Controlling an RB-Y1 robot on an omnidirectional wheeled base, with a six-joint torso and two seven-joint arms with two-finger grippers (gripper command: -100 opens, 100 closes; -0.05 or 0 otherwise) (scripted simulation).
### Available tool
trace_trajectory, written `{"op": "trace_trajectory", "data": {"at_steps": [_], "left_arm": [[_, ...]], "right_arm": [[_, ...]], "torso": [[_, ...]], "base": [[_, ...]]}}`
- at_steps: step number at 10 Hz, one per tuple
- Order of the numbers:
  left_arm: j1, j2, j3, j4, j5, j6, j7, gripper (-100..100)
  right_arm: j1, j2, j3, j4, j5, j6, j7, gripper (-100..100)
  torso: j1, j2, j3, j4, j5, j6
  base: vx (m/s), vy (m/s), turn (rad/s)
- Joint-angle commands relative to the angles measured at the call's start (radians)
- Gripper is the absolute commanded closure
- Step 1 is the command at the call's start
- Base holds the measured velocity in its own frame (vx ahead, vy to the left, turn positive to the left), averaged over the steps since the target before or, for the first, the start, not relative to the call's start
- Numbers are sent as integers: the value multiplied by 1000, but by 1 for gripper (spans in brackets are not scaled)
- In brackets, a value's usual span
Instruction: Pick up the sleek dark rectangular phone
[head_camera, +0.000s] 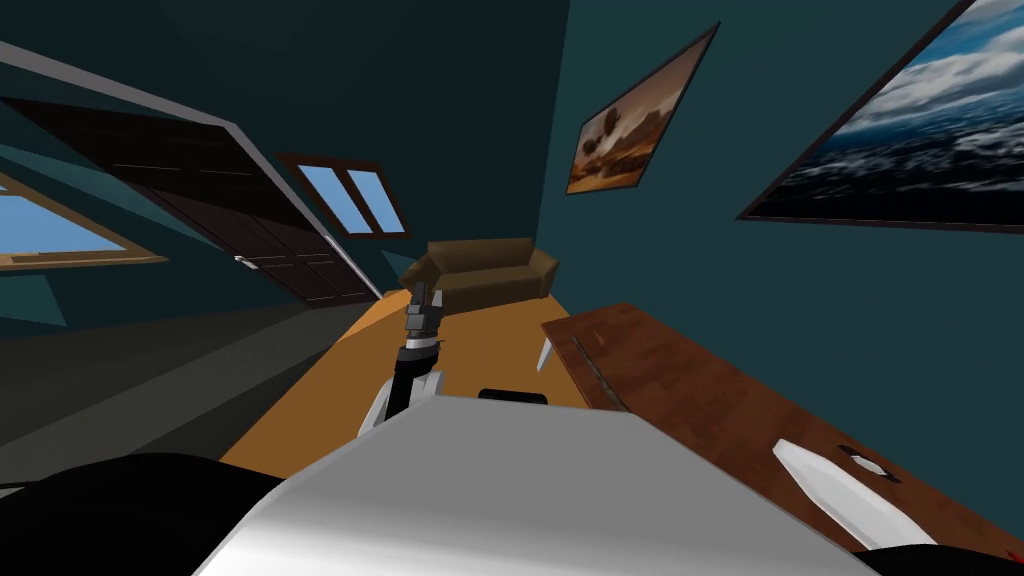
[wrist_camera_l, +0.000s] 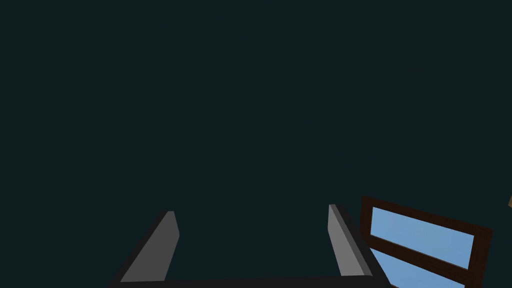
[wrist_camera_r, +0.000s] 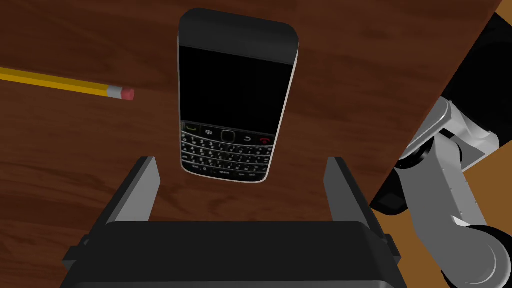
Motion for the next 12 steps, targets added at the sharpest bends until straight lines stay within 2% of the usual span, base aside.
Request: {"op": "trace_trajectory", "data": {"at_steps": [1, 2, 3, 5, 6, 7, 11, 12], "left_arm": [[0, 0, 0, 0, 0, 0, 0, 0], [0, 0, 0, 0, 0, 0, 0, 0], [0, 0, 0, 0, 0, 0, 0, 0], [0, 0, 0, 0, 0, 0, 0, 0], [0, 0, 0, 0, 0, 0, 0, 0], [0, 0, 0, 0, 0, 0, 0, 0], [0, 0, 0, 0, 0, 0, 0, 0], [0, 0, 0, 0, 0, 0, 0, 0]], "right_arm": [[0, 0, 0, 0, 0, 0, 0, -100], [0, 0, 1, 2, 2, -2, 4, 0], [-20, 32, 19, 20, 4, 22, 11, -100], [-36, 57, 33, 35, 6, 41, 17, -100], [-27, 49, 26, 26, 5, 36, 12, -100], [-28, 52, 27, 29, 5, 37, 17, 100], [-27, 52, 27, 29, 4, 36, 15, 100], [-28, 52, 27, 28, 4, 36, 16, 0]], "torso": [[0, 0, 0, 0, 0, 0], [3, 1, 0, 0, 1, 0], [6, 2, 1, 0, 1, 1], [4, 3, 2, 1, 1, 0], [4, 3, 2, 1, 1, 1], [5, 3, 2, 1, 1, 1], [6, 2, 1, 1, 1, 0], [6, 2, 1, 1, 1, 0]], "base": [[19, -46, 34], [3, -9, -2], [-8, -32, 86], [-15, -53, 60], [-7, -20, 7], [0, 0, 0], [0, 0, 0], [0, 0, 0]]}}
